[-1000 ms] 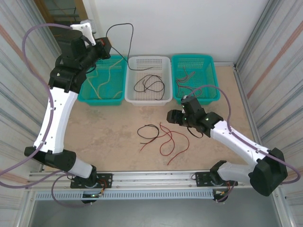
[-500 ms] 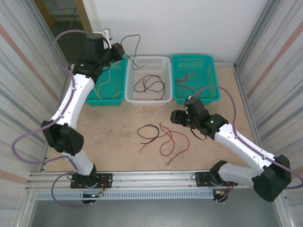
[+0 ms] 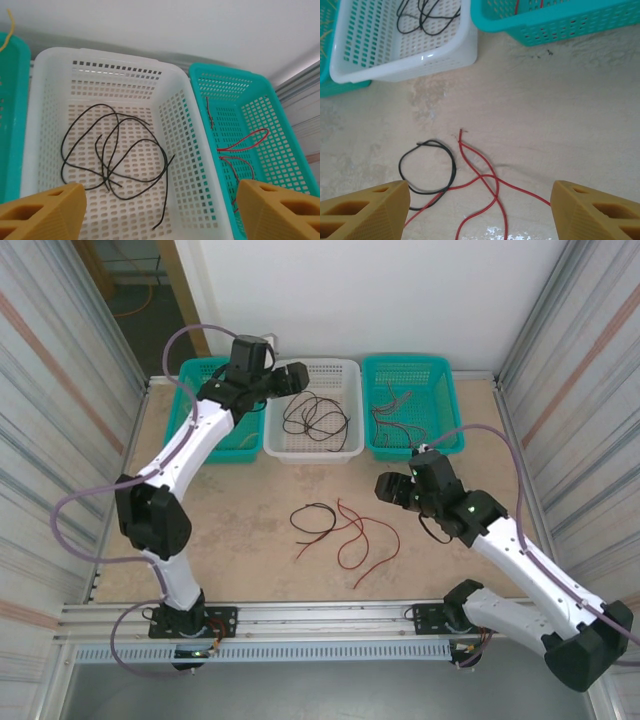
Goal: Untangle the cables
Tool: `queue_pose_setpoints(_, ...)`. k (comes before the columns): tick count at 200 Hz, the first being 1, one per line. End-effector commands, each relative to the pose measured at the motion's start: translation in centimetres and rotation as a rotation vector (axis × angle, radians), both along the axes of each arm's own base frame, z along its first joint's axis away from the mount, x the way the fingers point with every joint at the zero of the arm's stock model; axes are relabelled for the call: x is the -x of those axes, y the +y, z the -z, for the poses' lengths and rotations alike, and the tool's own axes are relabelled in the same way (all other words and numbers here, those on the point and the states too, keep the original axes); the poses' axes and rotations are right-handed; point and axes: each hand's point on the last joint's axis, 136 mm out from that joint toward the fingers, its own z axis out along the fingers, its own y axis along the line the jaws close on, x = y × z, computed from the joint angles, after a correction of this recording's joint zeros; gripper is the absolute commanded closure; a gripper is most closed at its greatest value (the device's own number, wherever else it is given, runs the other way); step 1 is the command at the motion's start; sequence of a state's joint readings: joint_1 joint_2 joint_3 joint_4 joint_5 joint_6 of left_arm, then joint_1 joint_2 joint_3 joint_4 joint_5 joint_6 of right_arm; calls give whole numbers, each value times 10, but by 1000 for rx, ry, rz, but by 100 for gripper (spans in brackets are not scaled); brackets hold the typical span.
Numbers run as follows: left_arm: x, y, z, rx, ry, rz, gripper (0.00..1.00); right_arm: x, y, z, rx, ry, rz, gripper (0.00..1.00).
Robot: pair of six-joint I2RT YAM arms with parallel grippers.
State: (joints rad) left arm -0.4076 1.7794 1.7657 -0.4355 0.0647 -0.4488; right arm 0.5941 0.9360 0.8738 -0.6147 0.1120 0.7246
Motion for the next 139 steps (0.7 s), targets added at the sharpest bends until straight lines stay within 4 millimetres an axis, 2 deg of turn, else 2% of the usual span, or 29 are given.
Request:
queue_pose_setpoints(1,35,6,-41,-8,-88,28,25,3,-8,14,34,35,11,26)
queue_pose_setpoints(27,84,-11,-40,17,-105,176,27,-2,-1,16,24,58,8,27)
queue_pose_setpoints(48,120,-23,-23,66,-59,266,28,-6,2,22,47,98,18,28)
queue_pose_setpoints(67,142,-31,-9,81,-24,317,33,-5,2,22,53,108,29,29)
queue_pose_setpoints(98,163,-41,2,60,0,391,31,5,-3,21,52,138,49,28)
queue_pose_setpoints(130,168,-50,15,61,65,446,37,19,-10,23,77,155,79,28)
queue_pose_setpoints(139,168,-50,17,58,74,446,37,24,-14,17,60,136,91,28)
